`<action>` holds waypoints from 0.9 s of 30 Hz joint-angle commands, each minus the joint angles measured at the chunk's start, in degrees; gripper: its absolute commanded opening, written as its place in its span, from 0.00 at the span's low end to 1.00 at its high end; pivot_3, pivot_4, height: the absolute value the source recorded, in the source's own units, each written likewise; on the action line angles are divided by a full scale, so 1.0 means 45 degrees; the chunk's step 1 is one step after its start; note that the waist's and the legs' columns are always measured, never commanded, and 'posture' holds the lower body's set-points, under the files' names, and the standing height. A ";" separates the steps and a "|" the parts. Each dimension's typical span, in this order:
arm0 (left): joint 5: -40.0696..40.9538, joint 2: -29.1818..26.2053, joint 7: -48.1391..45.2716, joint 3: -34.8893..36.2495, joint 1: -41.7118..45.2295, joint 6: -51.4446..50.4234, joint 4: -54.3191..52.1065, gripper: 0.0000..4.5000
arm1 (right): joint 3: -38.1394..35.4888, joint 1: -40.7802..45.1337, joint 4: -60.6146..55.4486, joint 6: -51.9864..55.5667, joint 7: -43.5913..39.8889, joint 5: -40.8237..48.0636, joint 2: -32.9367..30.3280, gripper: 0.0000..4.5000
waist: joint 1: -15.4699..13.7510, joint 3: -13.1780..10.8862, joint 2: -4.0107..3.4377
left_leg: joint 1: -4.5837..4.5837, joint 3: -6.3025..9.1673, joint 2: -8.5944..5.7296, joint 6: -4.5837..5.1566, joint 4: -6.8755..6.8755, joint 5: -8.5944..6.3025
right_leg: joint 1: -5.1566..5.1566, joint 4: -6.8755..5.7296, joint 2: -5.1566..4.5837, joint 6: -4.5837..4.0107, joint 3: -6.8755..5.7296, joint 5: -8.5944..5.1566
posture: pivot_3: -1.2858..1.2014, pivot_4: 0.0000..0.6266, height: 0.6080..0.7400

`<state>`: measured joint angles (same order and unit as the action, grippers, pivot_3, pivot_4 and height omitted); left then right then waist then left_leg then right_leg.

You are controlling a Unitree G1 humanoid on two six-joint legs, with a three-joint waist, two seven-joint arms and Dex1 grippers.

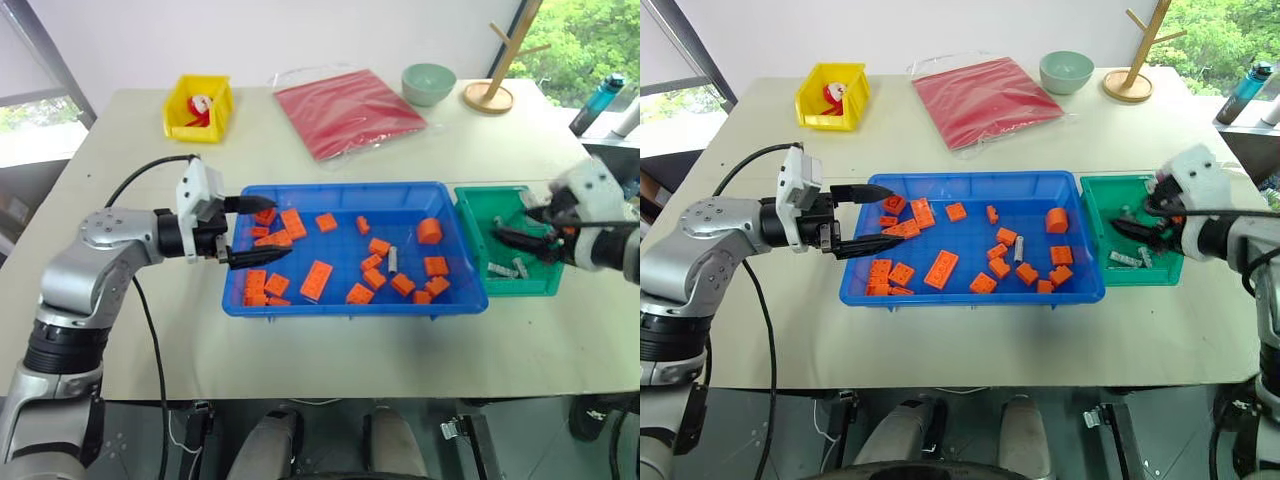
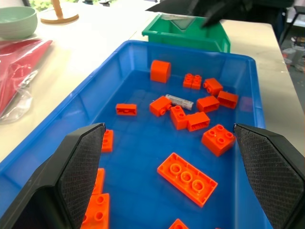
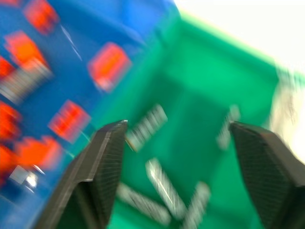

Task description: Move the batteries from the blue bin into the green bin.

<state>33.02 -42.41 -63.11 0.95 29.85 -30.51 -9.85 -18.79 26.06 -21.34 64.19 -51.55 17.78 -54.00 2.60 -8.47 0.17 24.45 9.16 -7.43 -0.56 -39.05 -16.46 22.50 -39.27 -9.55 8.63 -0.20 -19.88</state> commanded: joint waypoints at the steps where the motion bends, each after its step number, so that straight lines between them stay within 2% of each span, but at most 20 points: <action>1: 0.0011 -0.0141 0.0011 0.0298 -0.0006 0.0141 -0.0420 1.00 | 0.0806 0.1516 -0.0678 0.0388 -0.0201 0.1280 0.0077 0.77 | -0.0017 0.0000 0.0001 | 0.0000 0.0005 0.0002 0.0000 0.0002 0.0000 | -0.0002 0.0003 0.0002 0.0000 -0.0001 0.0000 | 0.52 0.24 0.82; 4: 0.0040 -0.0145 0.0116 0.0335 -0.0137 0.0080 -0.0634 1.00 | 0.1927 0.2542 -0.0357 0.0833 0.0466 0.1521 0.0745 0.77 | -0.0054 -0.0001 0.0011 | 0.0000 0.0014 -0.0005 0.0000 -0.0004 0.0000 | -0.0014 0.0008 -0.0002 0.0000 0.0000 0.0000 | 0.52 0.24 0.82; 7: 0.0100 -0.0171 0.0249 0.0426 -0.0263 -0.0005 -0.0854 1.00 | 0.2965 0.2695 -0.0544 0.1204 0.1274 0.1457 0.1442 0.98 | -0.0102 -0.0002 0.0014 | 0.0003 0.0032 -0.0012 0.0000 -0.0009 0.0000 | -0.0016 0.0007 -0.0004 0.0000 0.0000 0.0000 | 0.52 0.24 0.82; 8: 0.0113 -0.0180 0.0293 0.0452 -0.0320 -0.0020 -0.0925 1.00 | 0.3271 0.2502 -0.0730 0.1230 0.1519 0.1361 0.1564 0.99 | -0.0114 -0.0002 0.0014 | 0.0005 0.0035 -0.0015 0.0000 -0.0009 0.0000 | -0.0015 0.0005 -0.0005 0.0000 0.0001 0.0000 | 0.52 0.24 0.82; 18: 0.0295 -0.0214 0.0676 0.0676 -0.0933 -0.0139 -0.1695 1.00 | 0.3239 0.0532 -0.1588 0.2983 0.3781 0.1521 0.3069 0.99 | -0.0055 -0.0002 0.0013 | 0.0003 0.0045 -0.0028 0.0000 -0.0006 0.0000 | -0.0013 -0.0013 -0.0010 0.0000 0.0001 0.0000 | 0.52 0.24 0.82; 27: 0.0273 -0.0273 0.0694 0.0643 -0.0882 -0.0095 -0.1663 1.00 | 0.4375 0.0292 -0.0164 0.1547 0.4654 0.0896 0.3916 0.99 | -0.0038 -0.0002 0.0014 | 0.0001 0.0046 -0.0027 0.0000 -0.0006 0.0000 | -0.0010 -0.0013 -0.0005 0.0000 0.0002 0.0000 | 0.52 0.24 0.82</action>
<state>33.41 -42.94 -59.74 2.03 25.09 -31.14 -16.07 0.56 27.06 -22.54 73.51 -31.23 22.69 -36.72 2.43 -8.48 0.23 24.46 9.37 -7.55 -0.56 -39.08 -16.45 22.46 -39.32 -9.57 8.63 -0.20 -19.88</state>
